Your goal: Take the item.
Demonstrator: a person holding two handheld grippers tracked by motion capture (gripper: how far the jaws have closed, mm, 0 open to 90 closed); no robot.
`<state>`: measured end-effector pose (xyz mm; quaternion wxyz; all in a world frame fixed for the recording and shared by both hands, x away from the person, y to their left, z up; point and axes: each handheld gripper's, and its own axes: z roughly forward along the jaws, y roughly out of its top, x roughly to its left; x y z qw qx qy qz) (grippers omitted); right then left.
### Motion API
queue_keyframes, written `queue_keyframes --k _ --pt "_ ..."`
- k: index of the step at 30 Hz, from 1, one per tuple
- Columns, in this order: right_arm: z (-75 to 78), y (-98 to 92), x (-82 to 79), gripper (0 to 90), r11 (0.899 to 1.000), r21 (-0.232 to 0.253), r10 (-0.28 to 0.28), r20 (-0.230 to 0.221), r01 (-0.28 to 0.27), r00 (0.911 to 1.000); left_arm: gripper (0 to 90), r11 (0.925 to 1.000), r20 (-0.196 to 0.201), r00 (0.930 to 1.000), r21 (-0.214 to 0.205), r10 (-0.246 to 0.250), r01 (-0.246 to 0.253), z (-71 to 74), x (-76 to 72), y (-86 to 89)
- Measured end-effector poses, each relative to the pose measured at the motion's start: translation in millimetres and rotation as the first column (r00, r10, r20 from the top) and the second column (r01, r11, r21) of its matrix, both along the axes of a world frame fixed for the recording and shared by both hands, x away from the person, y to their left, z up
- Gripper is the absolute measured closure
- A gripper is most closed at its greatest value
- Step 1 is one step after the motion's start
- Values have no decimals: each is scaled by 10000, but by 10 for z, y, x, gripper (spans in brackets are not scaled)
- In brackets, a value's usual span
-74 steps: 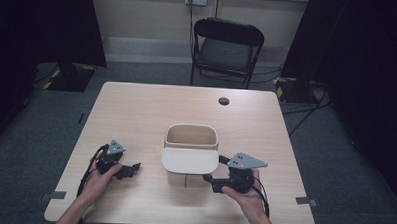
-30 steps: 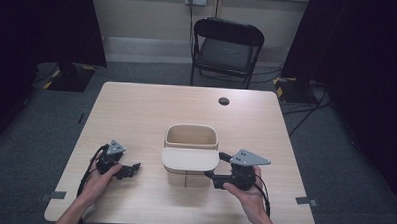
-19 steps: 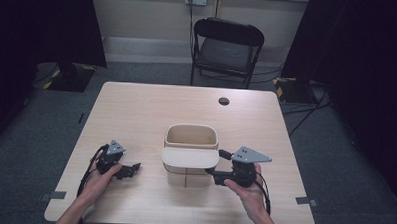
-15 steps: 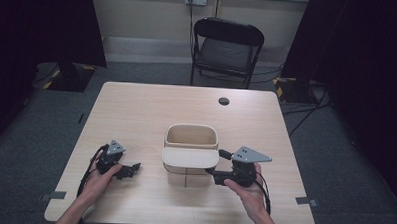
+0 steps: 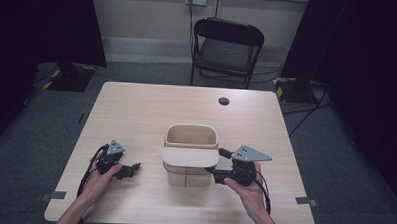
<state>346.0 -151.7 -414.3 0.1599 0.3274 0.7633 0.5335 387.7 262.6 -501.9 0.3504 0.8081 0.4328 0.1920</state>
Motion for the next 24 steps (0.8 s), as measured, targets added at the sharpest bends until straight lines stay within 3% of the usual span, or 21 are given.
queue_keyframes --k 24 --pt "48 -8 51 276 9999 6 146 2 -146 9999 105 10000 3 10000 -50 34 -34 -2 0 -5"
